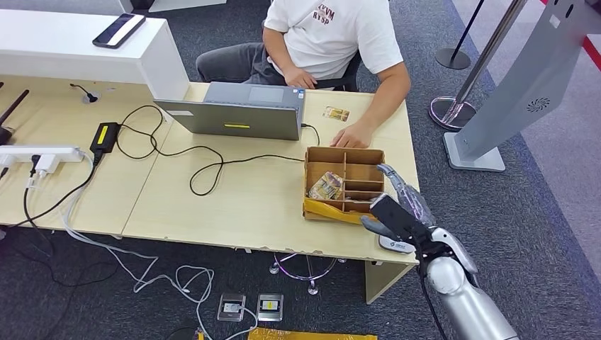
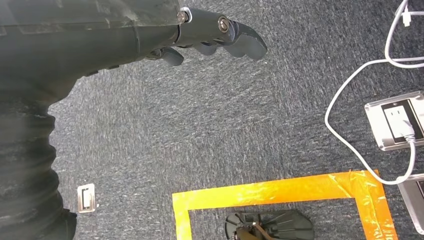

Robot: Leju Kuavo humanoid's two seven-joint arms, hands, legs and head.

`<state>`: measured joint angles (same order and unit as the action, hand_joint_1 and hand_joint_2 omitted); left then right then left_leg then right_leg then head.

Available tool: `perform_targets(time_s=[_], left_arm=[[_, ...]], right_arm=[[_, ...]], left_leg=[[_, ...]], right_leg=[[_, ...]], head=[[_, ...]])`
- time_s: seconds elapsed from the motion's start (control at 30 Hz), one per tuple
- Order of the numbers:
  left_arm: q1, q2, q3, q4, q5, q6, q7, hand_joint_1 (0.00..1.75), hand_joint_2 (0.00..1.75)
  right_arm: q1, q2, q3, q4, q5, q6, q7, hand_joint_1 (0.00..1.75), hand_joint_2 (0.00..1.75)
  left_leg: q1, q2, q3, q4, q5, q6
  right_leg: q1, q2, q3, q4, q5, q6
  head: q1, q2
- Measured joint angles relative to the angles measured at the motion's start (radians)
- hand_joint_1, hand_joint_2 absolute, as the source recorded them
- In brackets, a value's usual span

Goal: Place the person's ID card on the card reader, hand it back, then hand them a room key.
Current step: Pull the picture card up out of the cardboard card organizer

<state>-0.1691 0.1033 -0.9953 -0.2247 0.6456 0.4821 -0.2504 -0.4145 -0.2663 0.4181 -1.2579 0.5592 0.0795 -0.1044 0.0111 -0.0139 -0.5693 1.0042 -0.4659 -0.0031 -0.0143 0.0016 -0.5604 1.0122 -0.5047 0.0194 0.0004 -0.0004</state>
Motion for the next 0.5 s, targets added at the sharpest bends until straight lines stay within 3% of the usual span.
perform_targets(time_s=[0.17, 0.33, 0.5], left_arm=[[0.0, 0.0, 0.0, 0.0, -0.002, 0.001, 0.003, 0.0, 1.75], [-0.001, 0.0, 0.0, 0.0, -0.006, 0.001, 0.014, 0.0, 1.75], [-0.002, -0.001, -0.001, 0.0, -0.005, 0.001, 0.017, 0.0, 1.75]], right_arm=[[0.0, 0.0, 0.0, 0.005, 0.081, -0.05, 0.006, 0.0, 1.75], [-0.013, 0.0, -0.001, 0.016, 0.276, -0.123, 0.011, 0.0, 1.75], [-0.047, 0.005, 0.006, 0.033, 0.408, -0.139, -0.011, 0.0, 1.75]], left_leg=[[0.0, 0.0, 0.0, 0.0, 0.0, 0.0], [0.0, 0.0, -0.001, 0.0, 0.0, 0.0], [0.0, 0.0, -0.001, 0.0, 0.0, 0.0]], right_leg=[[0.0, 0.0, 0.0, 0.0, 0.0, 0.0], [0.0, 0.0, 0.0, 0.0, 0.0, 0.0], [0.0, 0.0, 0.0, 0.0, 0.0, 0.0]], head=[[0.0, 0.0], [0.0, 0.0], [0.0, 0.0]])
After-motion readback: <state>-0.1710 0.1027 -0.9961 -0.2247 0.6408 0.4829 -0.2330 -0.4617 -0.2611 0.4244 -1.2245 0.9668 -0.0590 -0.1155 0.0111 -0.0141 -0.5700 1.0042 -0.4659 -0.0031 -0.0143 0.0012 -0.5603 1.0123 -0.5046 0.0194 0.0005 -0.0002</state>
